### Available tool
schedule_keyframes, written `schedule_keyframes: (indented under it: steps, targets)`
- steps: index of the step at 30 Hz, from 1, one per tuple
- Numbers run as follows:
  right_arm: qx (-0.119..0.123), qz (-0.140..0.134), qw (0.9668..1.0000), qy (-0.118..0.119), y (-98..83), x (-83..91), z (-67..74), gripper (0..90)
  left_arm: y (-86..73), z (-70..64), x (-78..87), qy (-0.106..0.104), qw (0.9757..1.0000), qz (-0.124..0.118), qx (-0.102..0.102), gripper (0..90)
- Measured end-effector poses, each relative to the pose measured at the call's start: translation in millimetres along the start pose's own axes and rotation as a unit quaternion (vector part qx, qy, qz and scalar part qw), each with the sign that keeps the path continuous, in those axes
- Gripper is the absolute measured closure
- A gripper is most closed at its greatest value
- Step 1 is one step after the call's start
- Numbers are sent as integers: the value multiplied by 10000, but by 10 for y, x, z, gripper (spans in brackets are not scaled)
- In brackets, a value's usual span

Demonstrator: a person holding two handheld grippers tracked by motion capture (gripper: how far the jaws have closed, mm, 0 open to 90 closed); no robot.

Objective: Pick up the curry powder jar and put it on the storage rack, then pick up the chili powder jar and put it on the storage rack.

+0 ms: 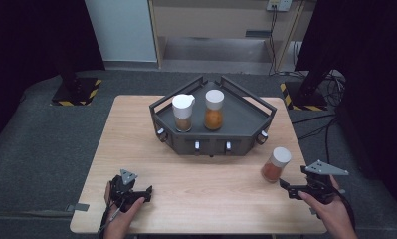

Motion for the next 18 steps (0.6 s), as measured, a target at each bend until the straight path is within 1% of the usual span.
schedule_keyframes:
  steps: [7, 18]
  targets:
    - [-43, 32, 10000, -26, -22, -79, -11, 38, 0, 0, 0, 0, 10000, 1, 1, 2]
    - [-60, 10, 10000, -66, 60, -235, -23, 67, 0, 1, 0, -4, 10000, 1, 1, 1]
Point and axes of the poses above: each handheld gripper's, and its own axes: x roughly backward along the jaws, y roughly out of its top, z roughly to its left, the point moved 9 cm from there along -x, roughly forward along the jaws, and after that the axes turned 6 degrees about -x, right-handed, at the moved point
